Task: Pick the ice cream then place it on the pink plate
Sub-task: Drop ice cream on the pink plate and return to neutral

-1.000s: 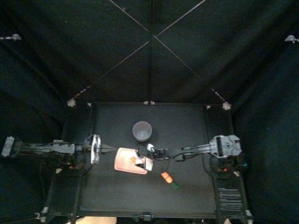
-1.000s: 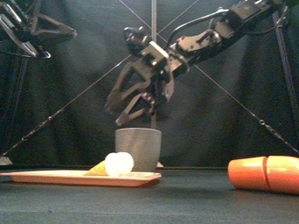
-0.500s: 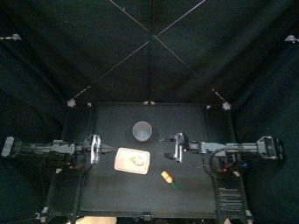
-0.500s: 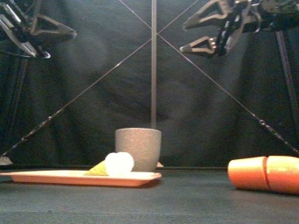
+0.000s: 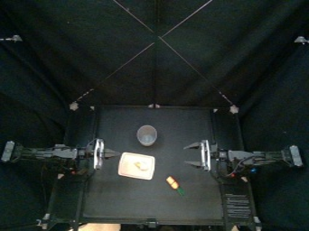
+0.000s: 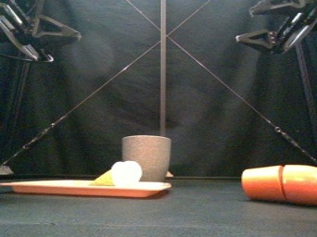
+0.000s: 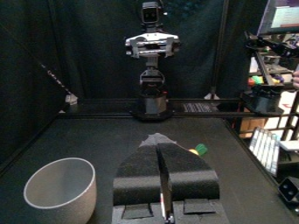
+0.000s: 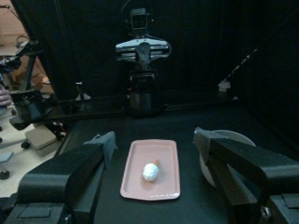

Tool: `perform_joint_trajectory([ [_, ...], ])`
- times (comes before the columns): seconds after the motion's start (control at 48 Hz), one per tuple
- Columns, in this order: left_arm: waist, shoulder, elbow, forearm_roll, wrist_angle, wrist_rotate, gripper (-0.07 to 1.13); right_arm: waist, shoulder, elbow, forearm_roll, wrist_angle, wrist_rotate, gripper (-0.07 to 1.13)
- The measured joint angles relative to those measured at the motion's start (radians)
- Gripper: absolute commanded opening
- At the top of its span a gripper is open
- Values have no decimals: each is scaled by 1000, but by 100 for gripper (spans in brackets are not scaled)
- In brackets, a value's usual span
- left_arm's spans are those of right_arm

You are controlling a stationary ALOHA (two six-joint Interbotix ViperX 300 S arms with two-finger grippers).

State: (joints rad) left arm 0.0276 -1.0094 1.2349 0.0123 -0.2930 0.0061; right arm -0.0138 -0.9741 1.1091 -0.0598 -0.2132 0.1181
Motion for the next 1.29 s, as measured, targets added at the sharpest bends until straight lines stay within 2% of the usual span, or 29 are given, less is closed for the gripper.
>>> perform_joint_trajectory([
  [1.292, 2, -2, 3, 0, 0, 0, -2, 5, -43, 51, -5, -2, -2, 104],
])
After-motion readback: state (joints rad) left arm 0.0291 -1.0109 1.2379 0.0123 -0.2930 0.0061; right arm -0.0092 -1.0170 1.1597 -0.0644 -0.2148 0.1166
